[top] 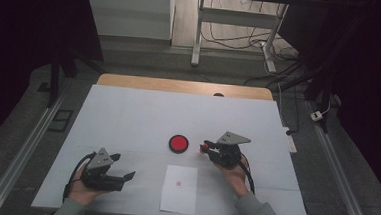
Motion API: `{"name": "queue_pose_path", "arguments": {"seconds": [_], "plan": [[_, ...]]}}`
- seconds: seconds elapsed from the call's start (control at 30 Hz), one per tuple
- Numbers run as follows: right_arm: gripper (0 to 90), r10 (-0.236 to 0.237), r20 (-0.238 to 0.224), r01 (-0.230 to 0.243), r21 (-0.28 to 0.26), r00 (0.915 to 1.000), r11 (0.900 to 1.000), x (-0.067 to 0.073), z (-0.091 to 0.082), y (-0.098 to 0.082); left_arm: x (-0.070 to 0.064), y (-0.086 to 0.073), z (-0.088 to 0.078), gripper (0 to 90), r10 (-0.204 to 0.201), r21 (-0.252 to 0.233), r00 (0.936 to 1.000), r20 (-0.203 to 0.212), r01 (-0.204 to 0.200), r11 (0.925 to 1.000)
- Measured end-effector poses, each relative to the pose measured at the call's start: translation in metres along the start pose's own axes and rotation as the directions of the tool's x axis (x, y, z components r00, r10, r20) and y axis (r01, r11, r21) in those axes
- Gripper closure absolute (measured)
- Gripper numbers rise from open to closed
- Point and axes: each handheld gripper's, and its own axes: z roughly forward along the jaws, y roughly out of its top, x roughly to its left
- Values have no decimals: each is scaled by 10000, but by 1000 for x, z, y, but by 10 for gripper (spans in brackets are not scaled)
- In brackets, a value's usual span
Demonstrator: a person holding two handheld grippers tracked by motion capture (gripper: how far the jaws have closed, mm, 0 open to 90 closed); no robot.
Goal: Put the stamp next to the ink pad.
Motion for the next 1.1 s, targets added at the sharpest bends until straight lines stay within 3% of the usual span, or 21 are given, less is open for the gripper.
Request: {"name": "queue_pose_path", "arguments": {"seconds": [0.6, 0.7, 0.87, 1.1], "plan": [[711, -296, -145, 308, 991, 9995, 9946, 4, 25, -1, 0, -1, 0, 180, 50, 128, 10000, -61, -49, 9999], [632, -248, -230, 270, 1006, 9994, 9946, 3, 26, -1, 0, -1, 0, 180, 78, 127, 9999, -77, -77, 9999], [488, -276, -21, 277, 486, 9996, 9984, 5, 20, 2, 0, -1, -1, 180, 61, 95, 10000, -74, -60, 9999], [434, -197, 26, 197, -96, 9998, 9998, 3, 4, 5, 2, -2, -2, 180, -48, 1, 10000, -50, 48, 10000]]}}
